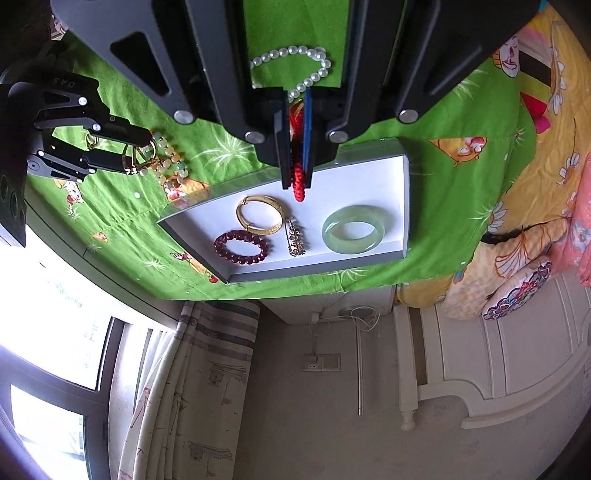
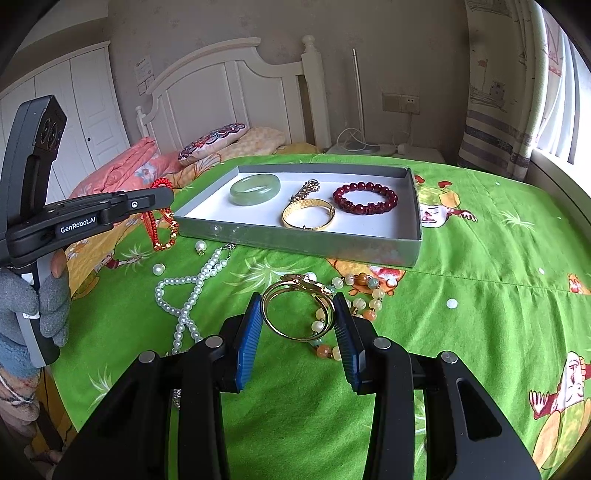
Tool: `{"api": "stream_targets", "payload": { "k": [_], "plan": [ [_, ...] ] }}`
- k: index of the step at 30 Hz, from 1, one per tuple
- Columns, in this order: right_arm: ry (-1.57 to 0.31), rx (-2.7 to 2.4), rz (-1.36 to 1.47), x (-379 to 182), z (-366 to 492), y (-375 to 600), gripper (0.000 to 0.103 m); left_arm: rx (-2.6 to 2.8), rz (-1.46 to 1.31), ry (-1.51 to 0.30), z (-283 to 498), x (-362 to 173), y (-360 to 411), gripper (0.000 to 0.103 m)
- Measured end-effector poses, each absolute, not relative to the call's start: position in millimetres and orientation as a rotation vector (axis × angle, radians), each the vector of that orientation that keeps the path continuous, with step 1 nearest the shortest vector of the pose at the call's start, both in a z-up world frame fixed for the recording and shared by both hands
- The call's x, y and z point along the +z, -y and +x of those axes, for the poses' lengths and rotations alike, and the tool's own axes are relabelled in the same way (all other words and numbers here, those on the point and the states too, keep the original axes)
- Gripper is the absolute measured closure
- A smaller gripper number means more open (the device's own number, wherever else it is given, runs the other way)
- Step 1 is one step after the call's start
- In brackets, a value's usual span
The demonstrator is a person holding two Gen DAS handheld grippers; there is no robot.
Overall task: Organize jewelry
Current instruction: 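Grasp the red knotted cord bracelet with the left gripper while the right holds the ring, then carry the red cord and gold ring over the tray, lower them and open both grippers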
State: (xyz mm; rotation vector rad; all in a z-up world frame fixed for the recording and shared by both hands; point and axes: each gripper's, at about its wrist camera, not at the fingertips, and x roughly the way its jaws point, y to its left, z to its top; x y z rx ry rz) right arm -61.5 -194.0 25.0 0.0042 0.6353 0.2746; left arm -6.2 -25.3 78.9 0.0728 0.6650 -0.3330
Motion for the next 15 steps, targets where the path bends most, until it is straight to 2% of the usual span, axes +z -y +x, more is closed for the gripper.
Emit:
{"api": "stream_targets", "payload": {
  "k": [15],
  "plan": [
    [-0.64, 0.254, -0.01, 58.1, 9.7, 197.7, 0.065, -0.293, 0.129, -0.711, 66.3, 86.6, 44.7, 0.098]
  ]
}}
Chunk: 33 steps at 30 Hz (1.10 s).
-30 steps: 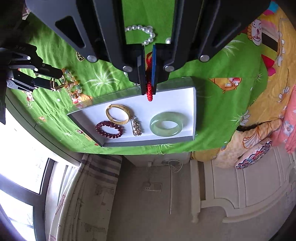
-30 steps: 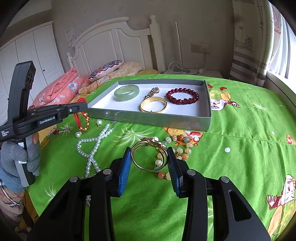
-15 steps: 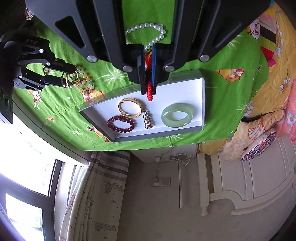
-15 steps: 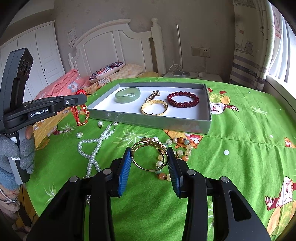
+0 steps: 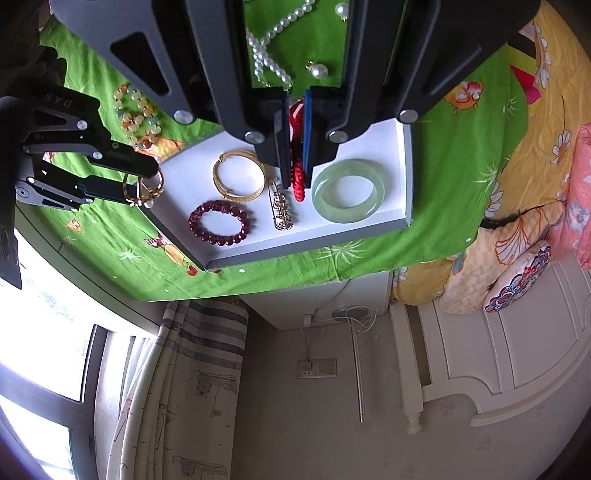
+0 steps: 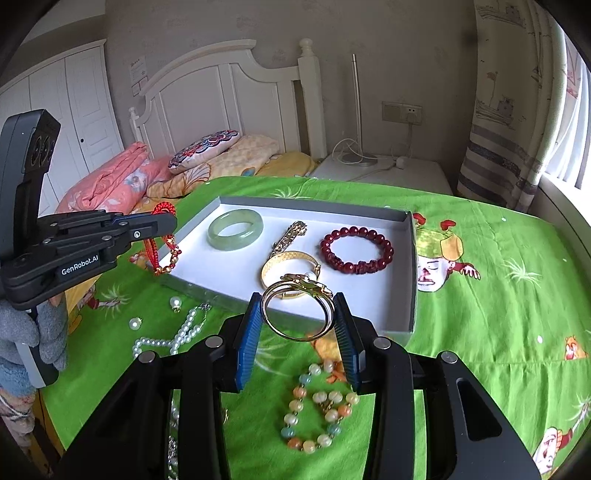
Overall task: Organize jewelry
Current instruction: 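Carry the red cord and gold ring over the tray, lower them and open both grippers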
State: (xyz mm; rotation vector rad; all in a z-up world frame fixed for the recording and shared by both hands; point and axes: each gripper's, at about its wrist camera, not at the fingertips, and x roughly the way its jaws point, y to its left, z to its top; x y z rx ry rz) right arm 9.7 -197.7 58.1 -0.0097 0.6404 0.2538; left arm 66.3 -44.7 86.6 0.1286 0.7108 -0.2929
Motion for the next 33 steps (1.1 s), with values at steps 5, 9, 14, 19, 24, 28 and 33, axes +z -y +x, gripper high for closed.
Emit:
{"api": "stream_targets", "payload": {
  "k": [5, 9, 14, 19, 24, 28, 33],
  "plan": [
    [-0.667, 0.227, -0.023, 54.5, 39.0, 194.5, 0.065, -0.264, 0.157, -0.737, 93.6, 75.8, 58.7, 0.098],
    [-0.709, 0.193, -0.025, 44.2, 60.6, 194.2, 0.065, -0.242, 0.157, -0.764, 112.1, 65.8, 64.8, 0.098],
    [-0.772, 0.17, -0.002, 29.4, 81.7, 199.1, 0.064, -0.21, 0.148, -0.789, 127.6, 51.6, 64.9, 0.088],
    [-0.768, 0.174, 0.057, 29.3, 82.6, 207.9, 0.048, -0.177, 0.109, -0.769, 120.3, 52.4, 52.8, 0.046],
    [-0.695, 0.205, 0.094, 45.3, 54.0, 220.9, 0.048, -0.164, 0.117, -0.732, 90.5, 60.7, 41.5, 0.03],
    [-0.652, 0.222, 0.117, 50.7, 20.7, 230.8, 0.048, -0.184, 0.063, -0.732, 54.6, 63.9, 27.2, 0.024],
    [-0.661, 0.22, 0.153, 38.2, -14.8, 242.0, 0.048, -0.21, 0.008, -0.755, 5.6, 57.3, 14.0, 0.018]
  ]
}}
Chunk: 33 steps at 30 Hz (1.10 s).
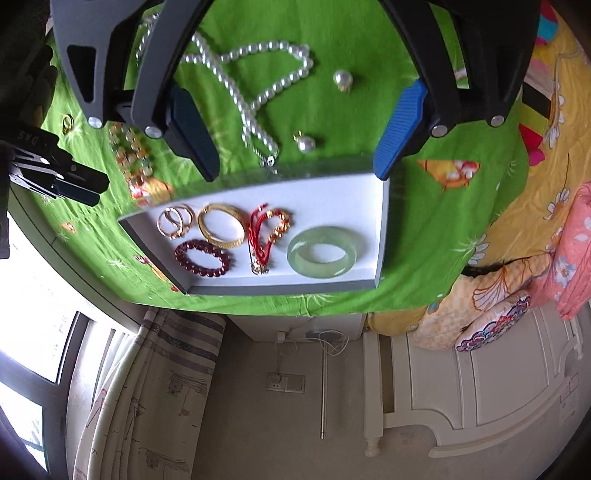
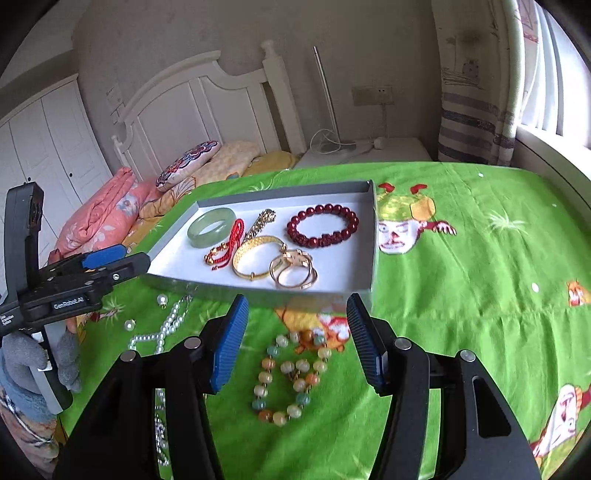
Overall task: Organize jewelry
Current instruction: 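Carry the red cord and gold ring over the tray, lower them and open both grippers, then withdraw both open grippers from the tray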
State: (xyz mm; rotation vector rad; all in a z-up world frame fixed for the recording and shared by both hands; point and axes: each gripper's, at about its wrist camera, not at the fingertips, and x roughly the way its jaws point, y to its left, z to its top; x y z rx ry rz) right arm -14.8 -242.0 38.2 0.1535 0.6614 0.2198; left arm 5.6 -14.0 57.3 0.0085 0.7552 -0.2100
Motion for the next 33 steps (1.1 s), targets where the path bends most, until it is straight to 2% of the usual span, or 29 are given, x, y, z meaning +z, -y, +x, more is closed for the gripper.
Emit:
{"api": "stream_targets", "payload": {
  "k": [13, 27, 33],
  "plan": [
    [-0.705, 0.252, 0.13, 19.2, -59.9, 230.4, 0.048, -0.218, -0.07, -0.873, -69.4, 7.0, -23.9, 0.017],
    [-0.715, 0.303, 0.062, 15.6, -64.7, 202.1, 0.048, -0.278, -0.218, -0.839, -71.4, 3.7, -45.6, 0.012],
    [-0.771, 0.505, -0.119, 6.0, -85.0, 139.9, 0.049, -0.285, -0.228, -0.837, -71.1, 5.3, -45.2, 0.012]
  ]
}}
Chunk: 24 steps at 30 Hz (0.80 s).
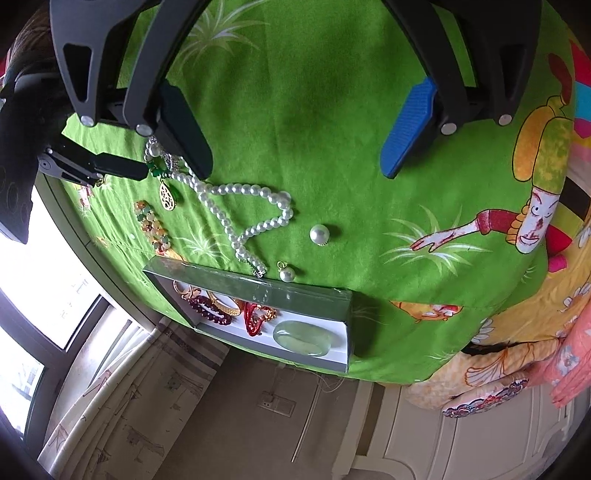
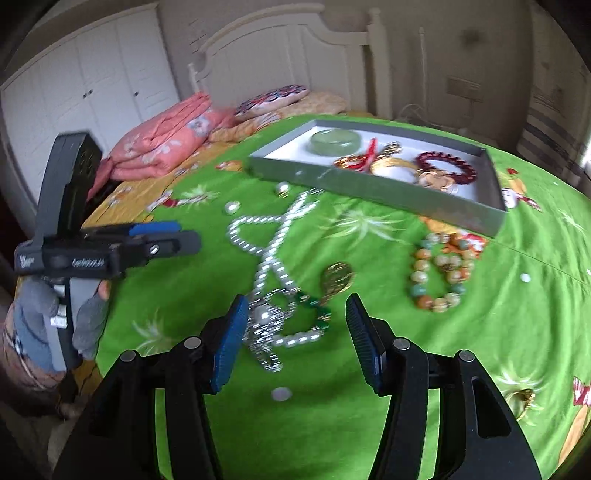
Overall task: Organize jewelry
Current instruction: 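Withdraw both open grippers from the tray, then close the right gripper on the silver flower brooch with the pearl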
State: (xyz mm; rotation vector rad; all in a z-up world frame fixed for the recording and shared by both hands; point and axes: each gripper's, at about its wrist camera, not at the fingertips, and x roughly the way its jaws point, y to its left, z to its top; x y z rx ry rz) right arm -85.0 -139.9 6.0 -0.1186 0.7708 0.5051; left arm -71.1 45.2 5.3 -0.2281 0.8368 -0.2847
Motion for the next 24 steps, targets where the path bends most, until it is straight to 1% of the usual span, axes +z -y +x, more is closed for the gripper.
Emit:
{"api": "stream_targets", "payload": {
  "k": [3, 6, 11, 16, 18, 20, 24],
  "plan": [
    [-0.783, 0.527, -0.181, 2.6, -89.0, 122.3, 0.05, -0.286, -0.229, -0.837, -71.1, 5.2, -45.2, 0.012],
    [-0.81, 0.534, -0.18, -1.7, -85.7, 118.9, 0.054, -0.287, -0.229, -0.836, -71.2, 5.2, -45.3, 0.011],
    [-0.837, 0.525, -0.196, -2.8, -81.2, 114.5, 0.054, -0.289, -0.232, -0.835, -71.5, 5.4, -46.1, 0.011],
    [-0.854, 0.47, -0.301, -3.8, -78.5, 95.7, 0.054, -0.291, -0.235, -0.835, -72.0, 5.8, -45.6, 0.011],
    [-0.848, 0.47, -0.304, -3.6, -77.5, 94.4, 0.069, -0.294, -0.238, -0.832, -72.4, 6.5, -46.2, 0.011],
    [-0.833, 0.472, -0.307, -3.7, -78.6, 96.9, 0.072, -0.296, -0.241, -0.832, -72.3, 6.6, -46.2, 0.011],
    [-0.797, 0.477, -0.252, -1.7, -84.9, 111.4, 0.073, -0.297, -0.242, -0.832, -72.2, 6.3, -47.1, 0.011]
  ]
}}
